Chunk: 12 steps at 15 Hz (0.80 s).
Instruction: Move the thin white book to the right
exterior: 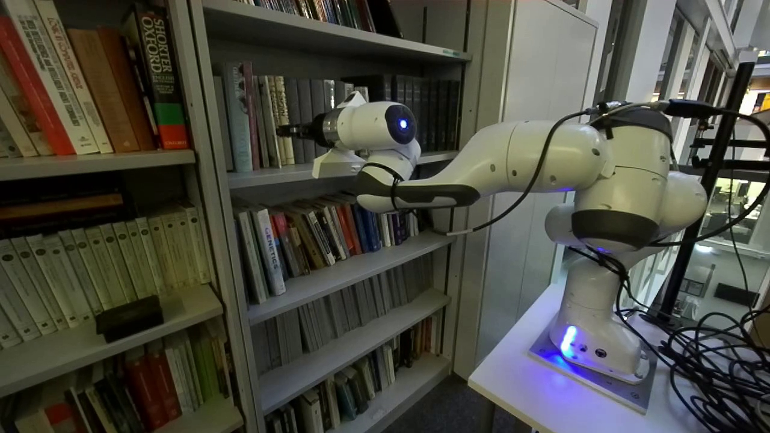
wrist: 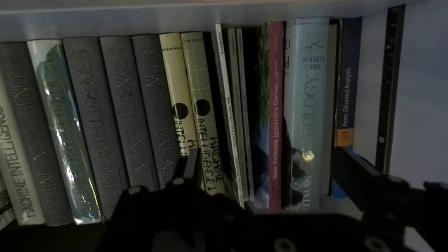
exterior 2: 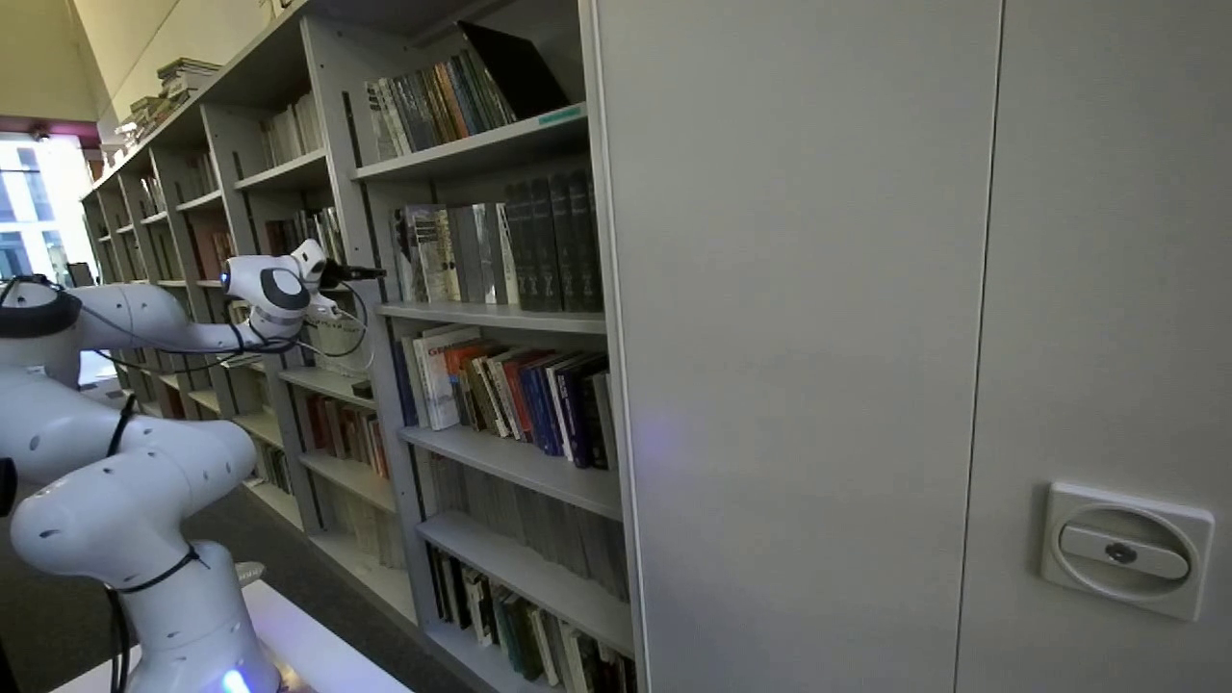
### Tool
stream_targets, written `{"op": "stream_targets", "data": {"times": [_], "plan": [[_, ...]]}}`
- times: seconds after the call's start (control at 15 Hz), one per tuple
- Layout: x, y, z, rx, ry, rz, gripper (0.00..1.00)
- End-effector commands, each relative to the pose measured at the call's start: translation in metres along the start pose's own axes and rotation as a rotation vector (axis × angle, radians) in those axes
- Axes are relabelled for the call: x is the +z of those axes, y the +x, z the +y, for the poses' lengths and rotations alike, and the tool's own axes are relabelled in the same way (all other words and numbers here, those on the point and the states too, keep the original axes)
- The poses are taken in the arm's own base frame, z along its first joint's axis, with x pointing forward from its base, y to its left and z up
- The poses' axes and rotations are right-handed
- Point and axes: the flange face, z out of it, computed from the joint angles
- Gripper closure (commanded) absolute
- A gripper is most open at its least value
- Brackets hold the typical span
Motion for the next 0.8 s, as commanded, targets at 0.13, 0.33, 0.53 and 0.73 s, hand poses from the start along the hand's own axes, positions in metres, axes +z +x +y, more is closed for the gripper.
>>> {"op": "stream_targets", "data": {"times": [0.13,0.33,0.53,0.73], "plan": [[0.027,0.014,-0.001,0.022,0.024,0.024,0.00],[0.042,0.016,0.001,0.030,0.023,0.027,0.00],[0.056,0.017,0.004,0.038,0.022,0.030,0.00],[0.069,0.020,0.007,0.047,0.023,0.032,0.00]]}}
